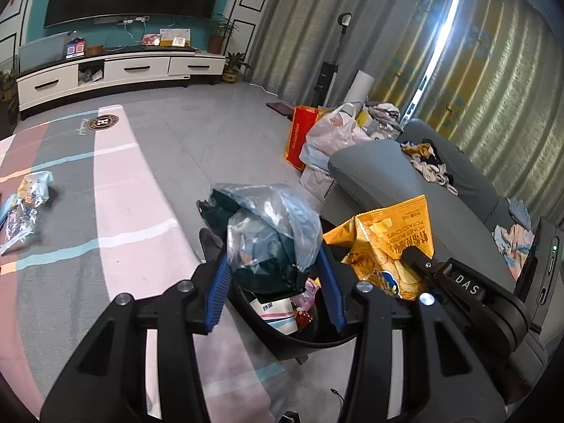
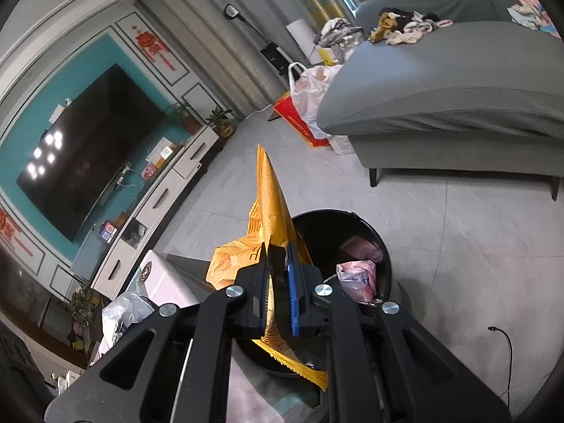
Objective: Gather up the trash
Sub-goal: 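Open both grippers to drop the dark bag and yellow chip bag into the bin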
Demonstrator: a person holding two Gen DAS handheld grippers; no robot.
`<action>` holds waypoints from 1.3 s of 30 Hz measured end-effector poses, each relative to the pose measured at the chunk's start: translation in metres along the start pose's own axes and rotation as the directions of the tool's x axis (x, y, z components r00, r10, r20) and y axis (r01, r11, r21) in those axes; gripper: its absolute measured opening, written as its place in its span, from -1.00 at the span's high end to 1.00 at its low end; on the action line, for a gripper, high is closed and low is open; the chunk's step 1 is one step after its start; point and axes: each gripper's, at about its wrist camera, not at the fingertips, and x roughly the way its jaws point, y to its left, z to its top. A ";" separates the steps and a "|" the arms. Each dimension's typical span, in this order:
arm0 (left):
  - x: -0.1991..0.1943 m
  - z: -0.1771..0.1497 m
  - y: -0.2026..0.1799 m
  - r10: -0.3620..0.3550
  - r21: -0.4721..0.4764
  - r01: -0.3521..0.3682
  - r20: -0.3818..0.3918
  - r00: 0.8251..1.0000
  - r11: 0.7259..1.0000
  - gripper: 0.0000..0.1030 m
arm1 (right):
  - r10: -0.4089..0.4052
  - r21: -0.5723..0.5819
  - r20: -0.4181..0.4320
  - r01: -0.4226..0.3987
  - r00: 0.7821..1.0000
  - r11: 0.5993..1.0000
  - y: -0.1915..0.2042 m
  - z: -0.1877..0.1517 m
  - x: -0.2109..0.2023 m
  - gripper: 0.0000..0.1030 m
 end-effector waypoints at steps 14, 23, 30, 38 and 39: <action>0.061 -0.009 -0.005 -0.093 -0.059 0.085 -0.140 0.986 0.995 0.07 | -0.057 0.059 -0.069 0.061 0.996 0.996 -0.019 0.001 0.023 0.78; 0.095 -0.022 -0.003 -0.132 -0.102 0.112 -0.221 0.966 0.988 0.07 | -0.086 0.066 -0.105 0.094 0.991 0.993 -0.023 0.000 0.033 0.78; 0.109 -0.027 -0.008 -0.145 -0.104 0.123 -0.249 0.958 0.987 -0.32 | -0.115 0.057 -0.124 0.123 0.986 0.991 -0.022 -0.003 0.036 0.63; 0.090 -0.023 -0.008 -0.108 -0.070 0.095 -0.214 0.971 0.993 -0.84 | -0.069 0.105 -0.103 0.079 0.992 0.991 -0.021 -0.003 0.025 -0.25; 0.084 -0.021 -0.005 -0.105 -0.076 0.092 -0.205 0.973 0.993 -0.87 | -0.058 0.107 -0.099 0.069 0.993 0.992 -0.020 -0.003 0.024 -0.27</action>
